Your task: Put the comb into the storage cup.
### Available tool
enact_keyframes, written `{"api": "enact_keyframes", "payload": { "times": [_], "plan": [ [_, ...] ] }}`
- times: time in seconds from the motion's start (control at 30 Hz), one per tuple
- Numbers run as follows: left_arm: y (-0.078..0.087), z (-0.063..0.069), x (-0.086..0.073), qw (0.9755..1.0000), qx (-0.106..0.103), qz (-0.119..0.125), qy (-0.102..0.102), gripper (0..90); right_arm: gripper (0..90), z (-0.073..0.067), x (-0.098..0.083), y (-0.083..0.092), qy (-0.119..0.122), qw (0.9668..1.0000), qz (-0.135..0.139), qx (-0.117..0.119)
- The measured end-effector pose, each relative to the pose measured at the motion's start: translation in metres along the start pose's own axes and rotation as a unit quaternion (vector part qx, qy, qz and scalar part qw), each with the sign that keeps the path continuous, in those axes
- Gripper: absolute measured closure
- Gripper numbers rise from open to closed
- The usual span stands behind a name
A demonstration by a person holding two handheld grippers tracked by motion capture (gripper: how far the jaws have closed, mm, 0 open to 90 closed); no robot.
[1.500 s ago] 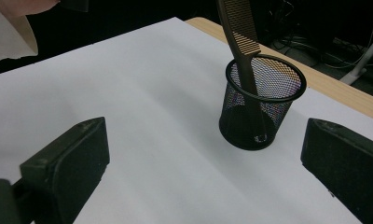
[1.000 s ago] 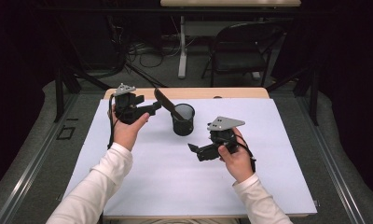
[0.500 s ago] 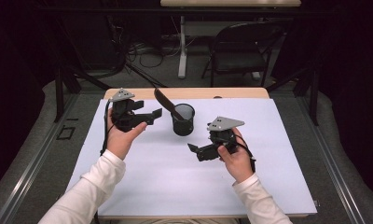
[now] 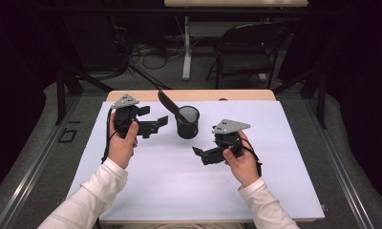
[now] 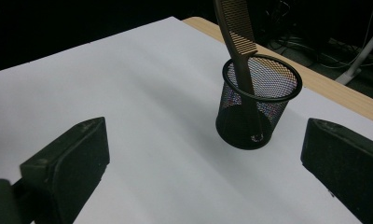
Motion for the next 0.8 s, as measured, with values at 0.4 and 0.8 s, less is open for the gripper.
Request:
{"api": "enact_keyframes", "payload": {
  "times": [0.4, 0.8],
  "plan": [
    [0.005, 0.002, -0.002, 1.0, -0.001, 0.003, -0.001, 16.0, 1.0, 0.0, 0.0, 0.0, 0.0, 1.0, -0.001, -0.001],
    [0.014, 0.008, -0.008, 0.9998, -0.016, -0.004, -0.013, 16.1, 1.0, 0.001, -0.001, 0.0, 0.003, 1.0, -0.002, -0.001]
  ]
}}
Point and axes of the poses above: each handheld gripper's, and its own axes: y roughly backward along the jaws, x roughly out of its top, z roughly to its right, the point moved 10 cm from there along -y, roughly forward along the jaws, and after that the axes turned 5 degrees about z, right-handed, at the moved point
